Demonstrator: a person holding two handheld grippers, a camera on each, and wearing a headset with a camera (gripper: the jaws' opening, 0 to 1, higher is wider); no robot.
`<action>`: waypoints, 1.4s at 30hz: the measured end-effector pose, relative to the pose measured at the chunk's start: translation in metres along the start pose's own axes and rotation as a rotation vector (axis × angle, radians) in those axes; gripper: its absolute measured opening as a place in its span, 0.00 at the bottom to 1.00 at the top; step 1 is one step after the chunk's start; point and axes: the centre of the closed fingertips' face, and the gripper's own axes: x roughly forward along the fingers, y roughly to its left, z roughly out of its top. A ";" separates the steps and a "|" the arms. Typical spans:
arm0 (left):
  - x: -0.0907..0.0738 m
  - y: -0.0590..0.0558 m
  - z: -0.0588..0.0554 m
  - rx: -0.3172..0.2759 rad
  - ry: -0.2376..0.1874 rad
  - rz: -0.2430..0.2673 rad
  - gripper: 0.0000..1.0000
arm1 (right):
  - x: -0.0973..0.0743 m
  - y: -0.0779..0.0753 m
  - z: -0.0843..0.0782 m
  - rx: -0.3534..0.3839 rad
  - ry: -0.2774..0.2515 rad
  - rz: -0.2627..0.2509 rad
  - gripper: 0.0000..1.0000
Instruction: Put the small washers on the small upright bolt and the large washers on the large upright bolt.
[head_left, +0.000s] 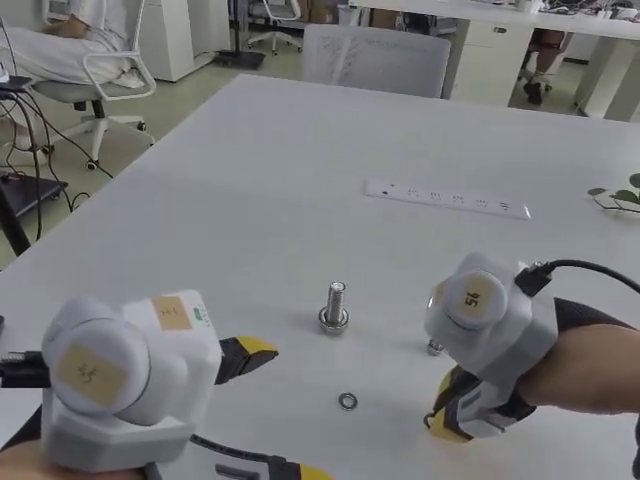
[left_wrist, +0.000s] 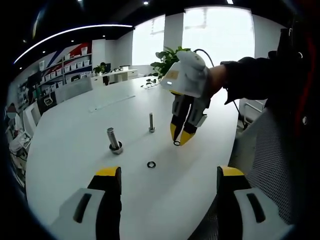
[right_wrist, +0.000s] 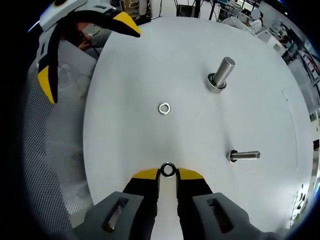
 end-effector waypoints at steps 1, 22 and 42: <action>0.000 0.000 0.000 0.001 0.000 -0.001 0.78 | -0.001 -0.001 -0.001 0.003 0.001 -0.001 0.14; -0.001 0.001 0.001 0.000 0.000 -0.004 0.78 | -0.043 -0.035 -0.012 0.048 -0.016 -0.066 0.14; 0.000 0.002 -0.001 -0.005 0.003 0.008 0.78 | -0.073 -0.062 0.012 0.010 -0.048 -0.130 0.14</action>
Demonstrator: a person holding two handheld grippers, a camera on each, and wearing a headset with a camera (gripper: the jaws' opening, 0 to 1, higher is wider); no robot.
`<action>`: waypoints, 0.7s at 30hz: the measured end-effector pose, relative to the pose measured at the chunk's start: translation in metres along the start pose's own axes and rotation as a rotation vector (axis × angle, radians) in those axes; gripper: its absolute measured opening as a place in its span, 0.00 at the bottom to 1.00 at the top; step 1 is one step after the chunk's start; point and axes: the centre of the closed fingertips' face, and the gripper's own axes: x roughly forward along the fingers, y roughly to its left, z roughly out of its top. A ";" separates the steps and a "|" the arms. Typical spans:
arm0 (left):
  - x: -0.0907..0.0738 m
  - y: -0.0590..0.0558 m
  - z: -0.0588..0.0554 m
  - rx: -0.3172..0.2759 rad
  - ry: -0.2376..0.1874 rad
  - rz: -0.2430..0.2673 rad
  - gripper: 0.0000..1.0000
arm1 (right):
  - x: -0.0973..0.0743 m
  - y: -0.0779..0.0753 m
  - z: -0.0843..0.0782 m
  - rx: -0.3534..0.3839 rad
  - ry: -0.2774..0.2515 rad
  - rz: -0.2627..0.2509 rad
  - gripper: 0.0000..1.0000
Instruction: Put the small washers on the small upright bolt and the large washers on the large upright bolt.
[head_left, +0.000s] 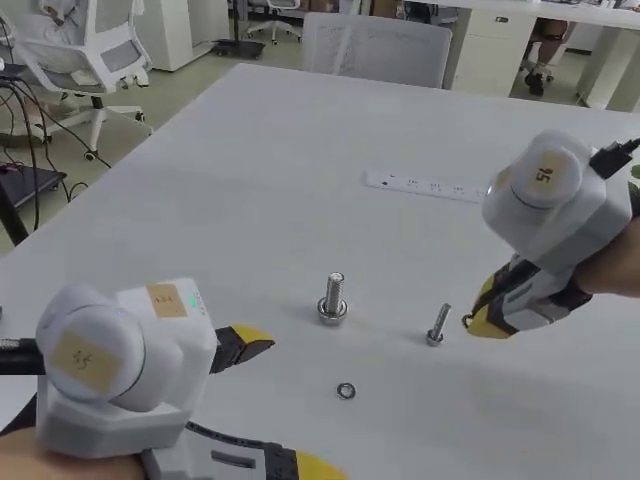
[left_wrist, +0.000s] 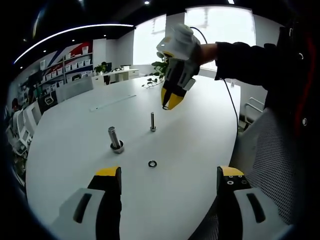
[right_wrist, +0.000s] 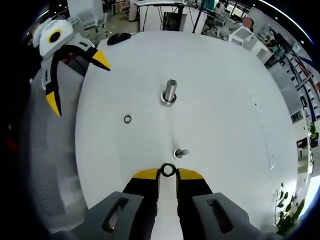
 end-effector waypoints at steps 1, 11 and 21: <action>0.000 0.000 0.000 -0.001 0.001 -0.001 0.78 | -0.001 -0.002 0.001 -0.002 -0.001 -0.002 0.14; 0.000 0.000 -0.001 -0.007 0.002 0.000 0.78 | 0.002 -0.016 0.013 -0.018 -0.007 -0.014 0.14; 0.000 0.001 -0.003 -0.014 0.010 0.001 0.78 | 0.015 -0.023 0.015 -0.019 -0.001 0.003 0.14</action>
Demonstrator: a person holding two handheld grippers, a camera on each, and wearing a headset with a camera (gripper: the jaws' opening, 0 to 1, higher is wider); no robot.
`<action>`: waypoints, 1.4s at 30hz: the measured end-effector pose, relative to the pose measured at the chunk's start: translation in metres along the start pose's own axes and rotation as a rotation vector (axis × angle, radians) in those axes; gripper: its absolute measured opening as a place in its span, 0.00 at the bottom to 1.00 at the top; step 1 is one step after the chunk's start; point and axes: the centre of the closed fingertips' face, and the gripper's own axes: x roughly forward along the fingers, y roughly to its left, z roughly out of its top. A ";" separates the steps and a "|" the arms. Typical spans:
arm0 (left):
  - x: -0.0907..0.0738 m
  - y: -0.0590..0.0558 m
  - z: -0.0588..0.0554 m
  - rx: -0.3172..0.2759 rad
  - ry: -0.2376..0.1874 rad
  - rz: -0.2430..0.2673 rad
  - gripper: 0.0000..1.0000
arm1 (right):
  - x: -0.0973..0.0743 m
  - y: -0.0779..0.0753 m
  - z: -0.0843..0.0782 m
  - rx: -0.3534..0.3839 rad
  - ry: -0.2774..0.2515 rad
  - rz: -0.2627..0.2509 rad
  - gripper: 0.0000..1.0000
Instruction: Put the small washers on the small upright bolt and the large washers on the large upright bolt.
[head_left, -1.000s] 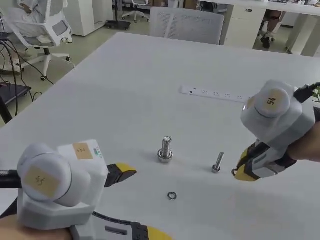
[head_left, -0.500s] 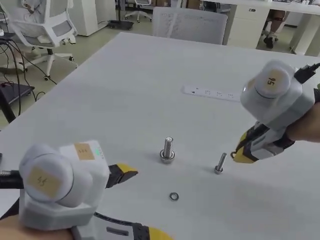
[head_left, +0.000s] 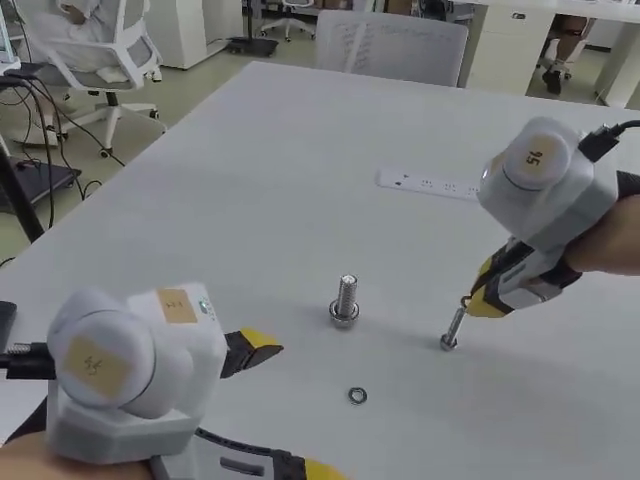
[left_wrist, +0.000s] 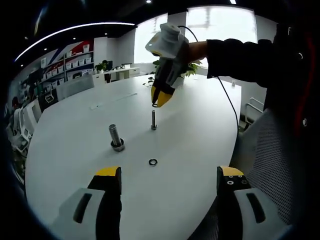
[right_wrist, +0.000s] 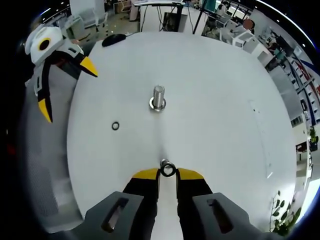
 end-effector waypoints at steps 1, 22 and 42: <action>0.000 0.000 0.000 -0.001 0.001 0.000 0.78 | 0.001 0.000 0.000 0.000 0.000 0.001 0.14; 0.001 0.003 -0.003 -0.013 0.011 0.008 0.78 | 0.017 -0.003 -0.005 0.001 0.023 0.031 0.14; 0.001 0.005 -0.004 -0.019 0.017 0.011 0.77 | 0.039 -0.001 -0.012 0.024 0.036 0.070 0.14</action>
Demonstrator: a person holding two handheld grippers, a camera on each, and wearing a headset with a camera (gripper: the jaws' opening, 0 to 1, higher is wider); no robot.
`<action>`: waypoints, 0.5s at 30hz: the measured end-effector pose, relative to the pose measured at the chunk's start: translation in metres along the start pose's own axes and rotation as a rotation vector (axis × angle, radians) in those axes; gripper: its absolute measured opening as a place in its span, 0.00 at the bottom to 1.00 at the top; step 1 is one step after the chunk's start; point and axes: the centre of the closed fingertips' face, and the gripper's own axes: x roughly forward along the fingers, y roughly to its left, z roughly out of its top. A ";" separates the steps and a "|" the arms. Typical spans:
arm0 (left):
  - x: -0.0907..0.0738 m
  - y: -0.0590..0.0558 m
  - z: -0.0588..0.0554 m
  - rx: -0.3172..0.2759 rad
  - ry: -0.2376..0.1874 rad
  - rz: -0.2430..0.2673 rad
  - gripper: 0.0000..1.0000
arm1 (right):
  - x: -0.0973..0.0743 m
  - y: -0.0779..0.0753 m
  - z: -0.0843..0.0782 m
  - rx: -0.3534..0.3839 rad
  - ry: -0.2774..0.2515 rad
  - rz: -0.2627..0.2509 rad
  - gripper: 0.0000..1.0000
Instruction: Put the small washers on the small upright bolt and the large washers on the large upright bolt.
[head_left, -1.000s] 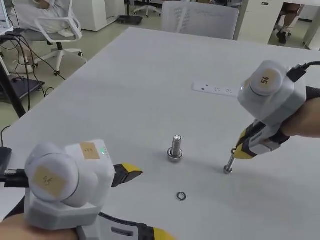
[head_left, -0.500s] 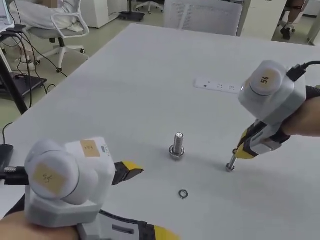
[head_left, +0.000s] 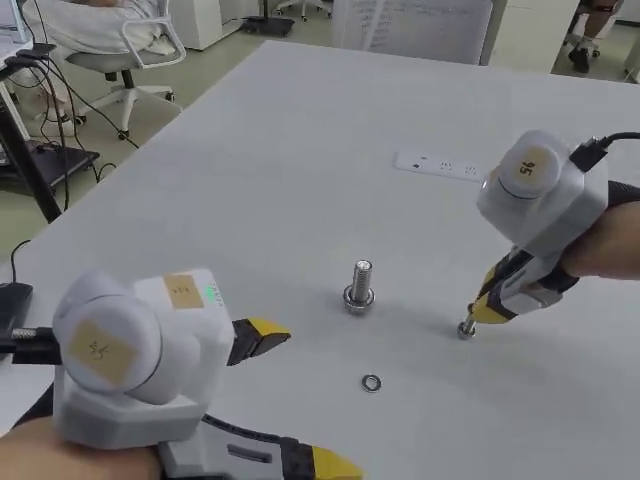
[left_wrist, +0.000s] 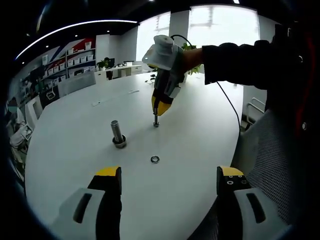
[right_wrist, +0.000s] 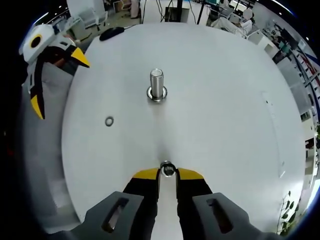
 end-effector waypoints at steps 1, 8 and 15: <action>0.000 0.000 0.000 0.001 0.000 0.002 0.77 | 0.001 0.000 -0.001 0.002 0.001 0.002 0.14; 0.001 0.001 0.000 -0.003 0.003 0.002 0.77 | 0.010 0.002 -0.004 0.008 0.007 0.016 0.14; 0.001 0.001 0.000 -0.005 0.005 0.001 0.77 | 0.020 0.003 -0.009 0.011 0.020 0.021 0.14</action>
